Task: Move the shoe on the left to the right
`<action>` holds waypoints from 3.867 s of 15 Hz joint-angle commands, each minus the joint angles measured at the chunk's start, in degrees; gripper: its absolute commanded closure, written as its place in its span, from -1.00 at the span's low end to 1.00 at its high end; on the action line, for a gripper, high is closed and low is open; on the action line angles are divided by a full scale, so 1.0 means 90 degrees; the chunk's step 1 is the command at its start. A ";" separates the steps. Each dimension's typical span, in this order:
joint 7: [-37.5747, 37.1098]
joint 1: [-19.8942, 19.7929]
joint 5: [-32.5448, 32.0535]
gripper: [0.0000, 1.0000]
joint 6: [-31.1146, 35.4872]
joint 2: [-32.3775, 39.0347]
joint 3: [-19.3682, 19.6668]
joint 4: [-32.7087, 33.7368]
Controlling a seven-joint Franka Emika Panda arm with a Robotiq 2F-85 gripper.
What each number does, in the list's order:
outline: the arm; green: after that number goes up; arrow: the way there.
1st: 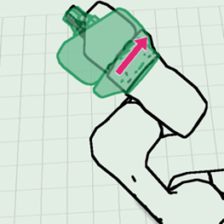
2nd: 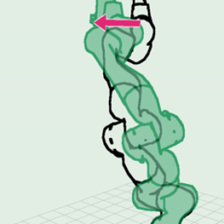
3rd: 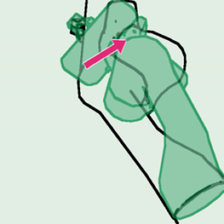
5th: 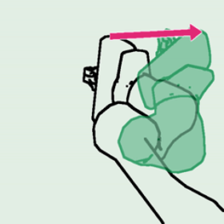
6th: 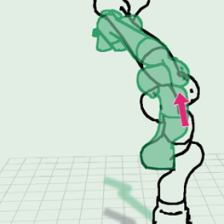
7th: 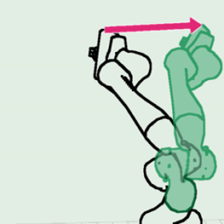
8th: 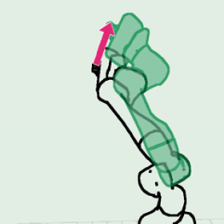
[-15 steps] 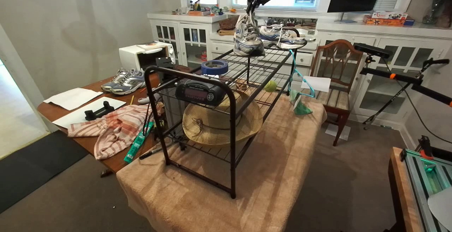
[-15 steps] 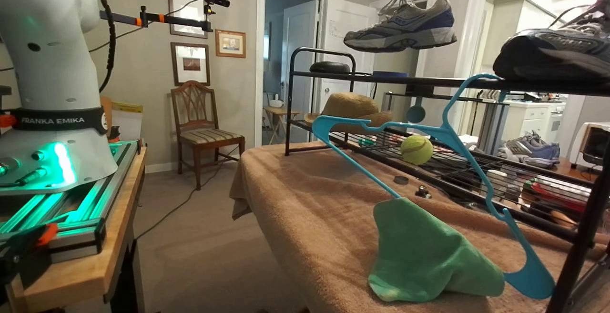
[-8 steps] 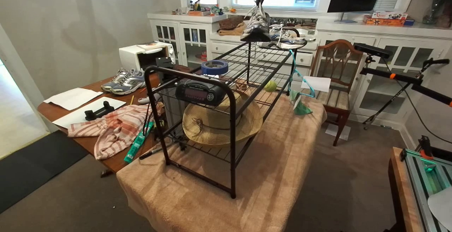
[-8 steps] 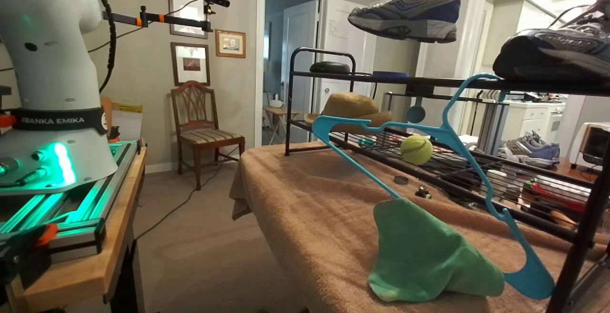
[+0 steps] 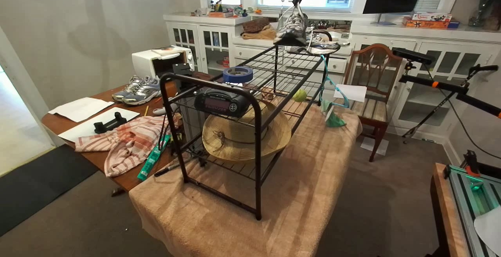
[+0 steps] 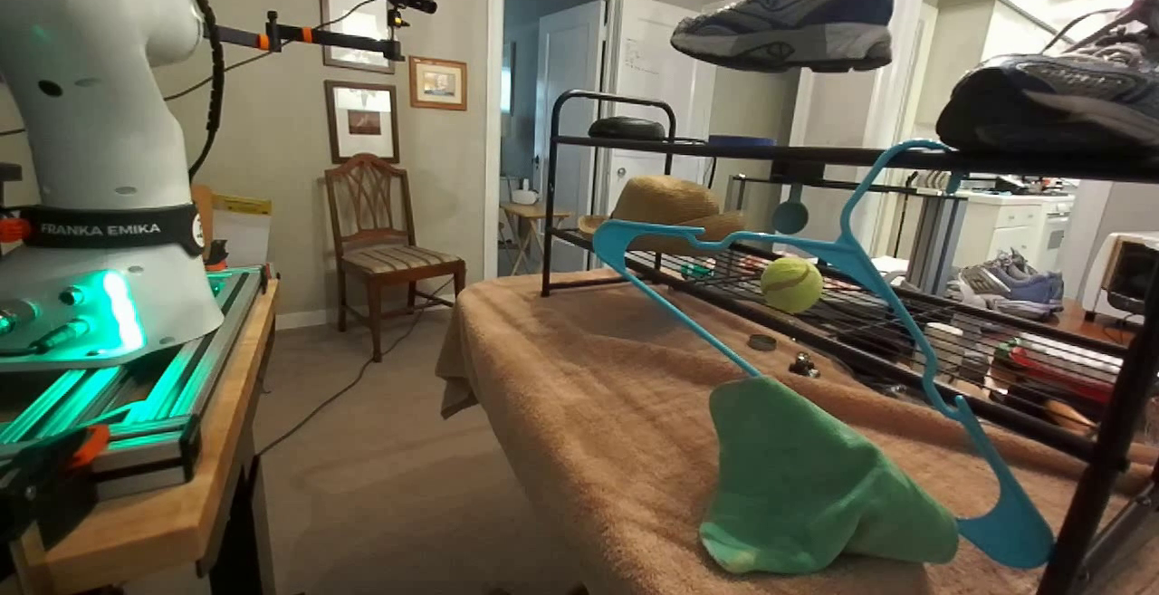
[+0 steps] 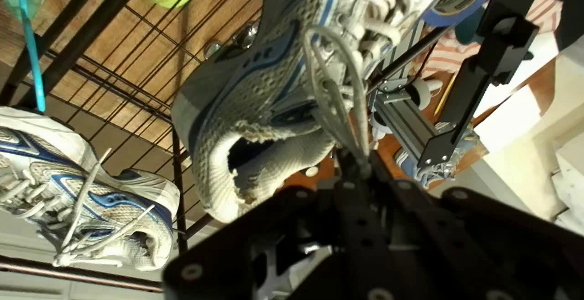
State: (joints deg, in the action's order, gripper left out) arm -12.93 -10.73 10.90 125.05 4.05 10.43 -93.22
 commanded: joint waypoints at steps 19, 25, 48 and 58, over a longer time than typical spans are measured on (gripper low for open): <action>0.1957 -0.0833 0.0326 0.96 -0.1671 0.1523 0.0192 0.2149; 0.0959 -0.0801 0.0367 0.96 -0.1444 0.1798 0.0352 0.2244; 0.1453 -0.1314 0.0360 0.96 -0.2014 0.2326 0.0168 0.3009; 0.1991 -0.1266 0.0365 0.96 -0.2326 0.2454 0.0209 0.3274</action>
State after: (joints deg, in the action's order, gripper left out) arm 5.00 -21.41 13.34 105.90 24.52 12.48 -67.25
